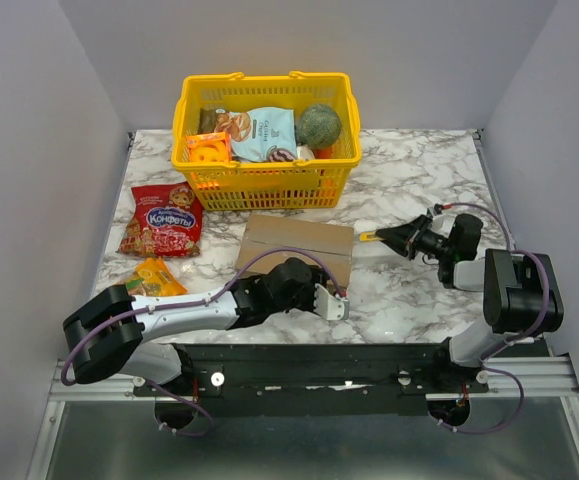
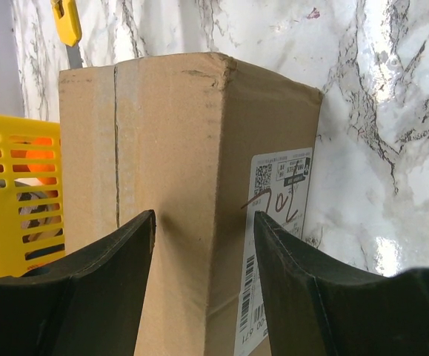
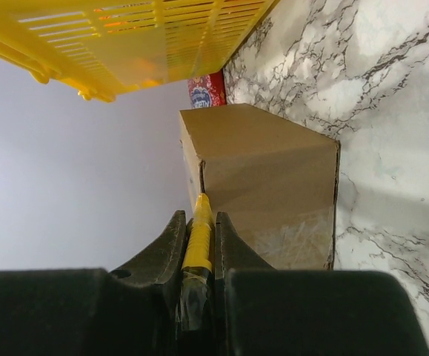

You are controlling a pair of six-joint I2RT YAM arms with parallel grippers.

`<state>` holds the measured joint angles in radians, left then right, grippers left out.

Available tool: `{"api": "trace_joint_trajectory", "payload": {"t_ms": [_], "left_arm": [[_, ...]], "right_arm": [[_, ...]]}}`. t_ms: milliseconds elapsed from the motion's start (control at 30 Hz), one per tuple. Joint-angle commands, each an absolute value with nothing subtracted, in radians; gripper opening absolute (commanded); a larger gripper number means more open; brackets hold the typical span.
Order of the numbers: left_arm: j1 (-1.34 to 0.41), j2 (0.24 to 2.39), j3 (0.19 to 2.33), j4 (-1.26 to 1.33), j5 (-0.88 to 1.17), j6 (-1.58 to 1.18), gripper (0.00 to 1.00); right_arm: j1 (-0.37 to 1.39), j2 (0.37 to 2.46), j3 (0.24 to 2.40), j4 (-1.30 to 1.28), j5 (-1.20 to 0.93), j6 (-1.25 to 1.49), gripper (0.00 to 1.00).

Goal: Unpack the express box

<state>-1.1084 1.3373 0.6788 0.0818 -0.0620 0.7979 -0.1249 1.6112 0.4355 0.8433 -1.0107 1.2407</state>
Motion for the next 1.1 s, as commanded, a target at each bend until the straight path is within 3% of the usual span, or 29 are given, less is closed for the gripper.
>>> {"api": "trace_joint_trajectory", "payload": {"t_ms": [0,400,667,1067], "left_arm": [[-1.114,1.348,0.698,0.112,-0.1,0.759,0.64],[-1.114,1.396,0.742,0.13,-0.175,0.669,0.64],[-1.114,1.407,0.759,0.117,-0.192,0.644,0.64],[-1.121,1.427,0.784,0.114,-0.207,0.62,0.62]], "right_arm": [[-0.107,1.589,0.425,0.824,-1.019,1.221,0.0],[-0.095,1.444,0.377,0.49,-0.968,1.06,0.0],[-0.084,1.263,0.304,0.407,-0.917,1.06,0.0],[-0.08,1.183,0.316,0.29,-0.868,1.028,0.01]]}}
